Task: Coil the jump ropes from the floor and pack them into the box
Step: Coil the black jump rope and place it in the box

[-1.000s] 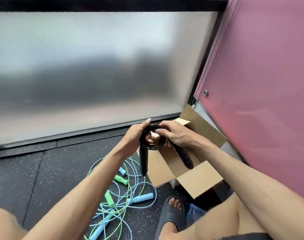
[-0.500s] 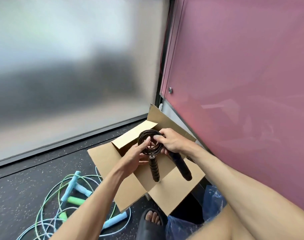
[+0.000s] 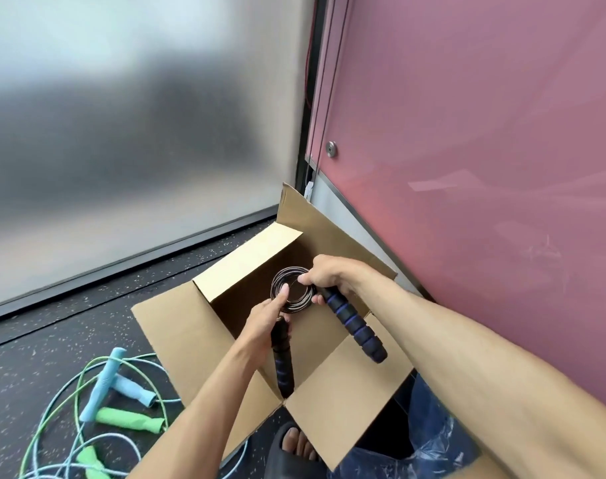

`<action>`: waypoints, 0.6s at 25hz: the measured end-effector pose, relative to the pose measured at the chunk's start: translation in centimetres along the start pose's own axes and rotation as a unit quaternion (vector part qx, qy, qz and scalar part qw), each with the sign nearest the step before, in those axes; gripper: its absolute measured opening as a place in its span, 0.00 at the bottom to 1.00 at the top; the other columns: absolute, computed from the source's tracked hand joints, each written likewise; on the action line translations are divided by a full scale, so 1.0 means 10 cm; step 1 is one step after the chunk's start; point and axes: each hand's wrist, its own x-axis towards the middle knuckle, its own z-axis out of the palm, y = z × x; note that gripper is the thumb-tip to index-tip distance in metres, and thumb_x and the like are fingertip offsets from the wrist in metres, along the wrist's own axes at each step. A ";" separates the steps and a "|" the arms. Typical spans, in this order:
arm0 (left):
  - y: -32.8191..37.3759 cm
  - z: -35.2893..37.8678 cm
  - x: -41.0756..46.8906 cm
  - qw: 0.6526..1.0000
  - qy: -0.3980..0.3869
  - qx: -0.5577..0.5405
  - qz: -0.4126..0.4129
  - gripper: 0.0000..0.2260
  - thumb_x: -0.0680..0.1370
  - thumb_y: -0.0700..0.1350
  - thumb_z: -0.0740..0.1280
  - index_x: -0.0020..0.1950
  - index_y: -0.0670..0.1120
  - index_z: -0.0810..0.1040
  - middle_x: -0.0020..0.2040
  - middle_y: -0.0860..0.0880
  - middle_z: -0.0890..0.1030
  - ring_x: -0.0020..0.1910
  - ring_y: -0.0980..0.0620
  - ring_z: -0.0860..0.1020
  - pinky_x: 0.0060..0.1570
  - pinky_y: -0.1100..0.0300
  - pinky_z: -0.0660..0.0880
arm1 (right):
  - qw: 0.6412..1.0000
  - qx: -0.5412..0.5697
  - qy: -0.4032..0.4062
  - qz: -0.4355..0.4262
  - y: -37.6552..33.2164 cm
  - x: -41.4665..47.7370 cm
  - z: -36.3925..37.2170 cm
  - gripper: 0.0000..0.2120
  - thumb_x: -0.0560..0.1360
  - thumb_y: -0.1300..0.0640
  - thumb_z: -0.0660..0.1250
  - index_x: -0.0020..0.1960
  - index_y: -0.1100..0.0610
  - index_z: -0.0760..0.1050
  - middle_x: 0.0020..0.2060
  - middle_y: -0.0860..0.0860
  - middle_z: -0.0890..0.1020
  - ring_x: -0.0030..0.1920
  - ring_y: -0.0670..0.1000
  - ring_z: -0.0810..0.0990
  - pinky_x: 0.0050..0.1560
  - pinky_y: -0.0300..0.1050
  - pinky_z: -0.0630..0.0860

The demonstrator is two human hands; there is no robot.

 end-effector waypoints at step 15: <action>-0.17 -0.21 1.73 0.942 0.320 -0.087 -0.051 0.17 0.78 0.50 0.69 0.62 0.41 0.78 0.58 0.44 0.80 0.56 0.43 0.80 0.58 0.51 0.78 | 0.973 0.130 0.186 -0.028 0.28 1.69 0.72 0.14 0.79 0.50 0.66 0.48 0.61 0.74 0.45 0.59 0.79 0.44 0.57 0.78 0.39 0.44 0.73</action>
